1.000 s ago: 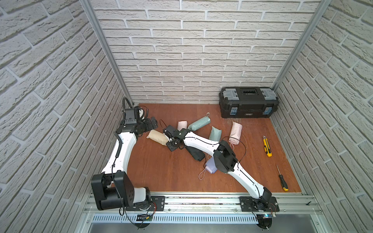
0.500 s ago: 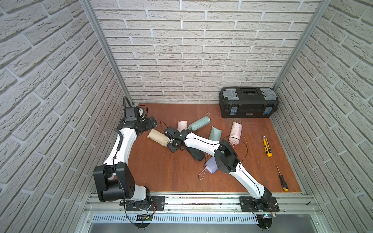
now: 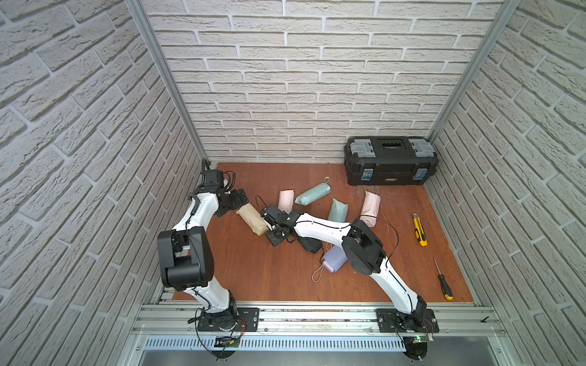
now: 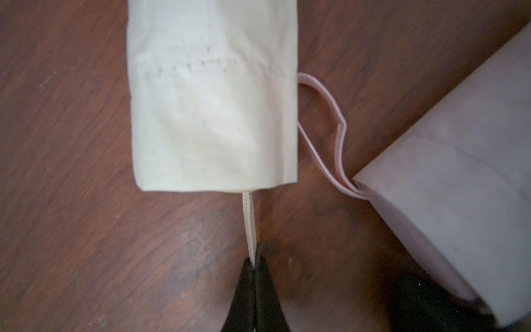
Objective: Take umbrellas out of sleeves
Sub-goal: Take out the umbrella from the umbrella sleeve.
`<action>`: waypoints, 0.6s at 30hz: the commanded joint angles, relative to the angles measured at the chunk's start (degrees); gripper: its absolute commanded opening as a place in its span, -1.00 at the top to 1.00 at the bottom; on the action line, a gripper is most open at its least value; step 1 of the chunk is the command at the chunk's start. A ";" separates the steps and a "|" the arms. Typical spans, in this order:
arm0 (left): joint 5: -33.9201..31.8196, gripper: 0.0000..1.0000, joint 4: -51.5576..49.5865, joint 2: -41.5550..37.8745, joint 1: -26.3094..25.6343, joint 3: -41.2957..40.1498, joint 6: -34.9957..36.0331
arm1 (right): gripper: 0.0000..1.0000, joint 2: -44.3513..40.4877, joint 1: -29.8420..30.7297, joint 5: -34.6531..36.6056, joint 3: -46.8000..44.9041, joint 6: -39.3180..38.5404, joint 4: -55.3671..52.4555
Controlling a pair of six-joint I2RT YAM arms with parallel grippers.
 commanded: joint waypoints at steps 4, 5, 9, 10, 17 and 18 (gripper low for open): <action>4.21 -0.48 -0.66 6.57 0.66 6.64 -3.64 | 0.94 -2.32 0.64 -0.89 -4.00 2.78 1.54; 3.16 -0.48 -1.98 7.84 0.51 8.85 -2.55 | 0.94 -2.42 0.59 -0.89 -4.48 3.14 1.94; -1.98 -0.42 -9.05 13.62 -1.40 18.84 3.65 | 0.94 -2.59 0.61 -1.14 -5.51 4.47 2.97; -3.02 -0.41 -9.99 14.74 -2.07 20.72 5.00 | 0.94 -2.58 0.57 -1.31 -5.55 4.51 3.02; -5.65 -0.19 -16.08 22.31 -5.00 29.73 8.39 | 0.94 -2.84 0.53 -0.96 -5.31 4.44 3.02; -6.10 -0.19 -16.32 22.57 -5.35 29.86 8.53 | 0.94 -2.97 0.39 -0.91 -5.21 4.47 3.02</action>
